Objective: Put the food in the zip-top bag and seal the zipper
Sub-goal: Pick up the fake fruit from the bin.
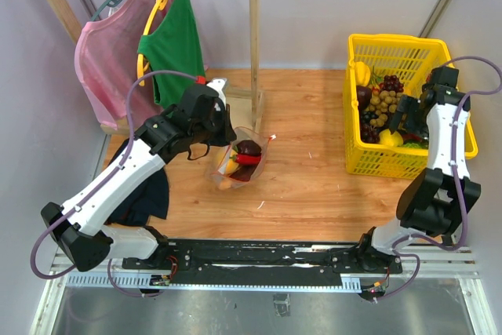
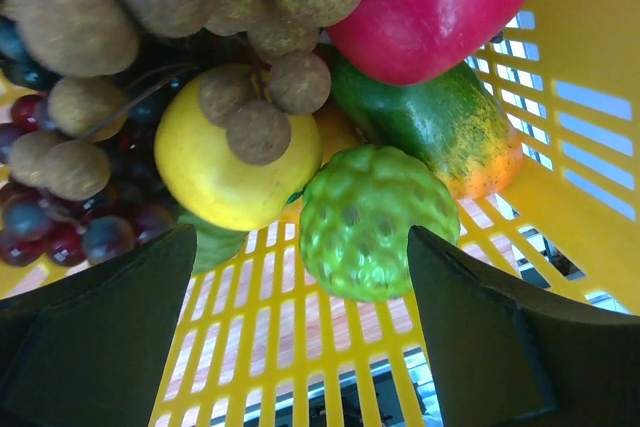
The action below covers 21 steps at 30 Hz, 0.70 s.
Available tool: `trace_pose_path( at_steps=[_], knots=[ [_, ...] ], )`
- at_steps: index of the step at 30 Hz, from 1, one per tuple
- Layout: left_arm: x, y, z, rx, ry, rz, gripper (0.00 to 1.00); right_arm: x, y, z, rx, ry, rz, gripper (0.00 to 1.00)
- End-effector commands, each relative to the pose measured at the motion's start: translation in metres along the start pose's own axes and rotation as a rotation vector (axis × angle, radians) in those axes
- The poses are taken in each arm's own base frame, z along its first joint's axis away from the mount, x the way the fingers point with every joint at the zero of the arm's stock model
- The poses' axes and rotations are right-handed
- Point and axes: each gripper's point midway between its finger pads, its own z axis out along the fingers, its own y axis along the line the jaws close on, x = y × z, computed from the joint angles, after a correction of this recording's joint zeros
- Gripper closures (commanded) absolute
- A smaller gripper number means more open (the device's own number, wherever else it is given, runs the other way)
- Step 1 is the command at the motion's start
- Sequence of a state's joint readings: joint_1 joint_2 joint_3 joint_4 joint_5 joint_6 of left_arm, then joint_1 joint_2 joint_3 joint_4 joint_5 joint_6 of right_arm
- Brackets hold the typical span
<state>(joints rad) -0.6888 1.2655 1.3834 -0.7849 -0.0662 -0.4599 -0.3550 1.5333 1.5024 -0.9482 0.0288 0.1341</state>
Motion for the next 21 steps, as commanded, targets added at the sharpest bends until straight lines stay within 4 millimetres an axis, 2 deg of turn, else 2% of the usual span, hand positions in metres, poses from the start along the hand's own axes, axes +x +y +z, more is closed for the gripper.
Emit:
trace_pose_path(
  at_steps=[1,8,13,17,21],
  knots=[
    [-0.015,-0.008,-0.009,0.041,-0.075,0.031,1.0,0.009,-0.011,0.01,0.035,0.052,0.01,0.12],
    [-0.014,-0.01,-0.011,0.063,-0.083,0.031,1.0,0.024,0.0,0.03,-0.035,0.122,0.016,0.08],
    [-0.012,-0.009,-0.012,0.068,-0.087,0.027,1.0,0.029,-0.002,0.037,-0.026,0.152,0.016,0.04],
    [-0.012,-0.009,-0.014,0.07,-0.093,0.024,1.0,0.022,-0.025,0.024,0.102,0.144,-0.002,0.01],
    [-0.012,-0.009,-0.013,0.069,-0.093,0.026,1.0,0.02,-0.034,0.011,0.148,0.114,-0.004,0.01]
  ],
)
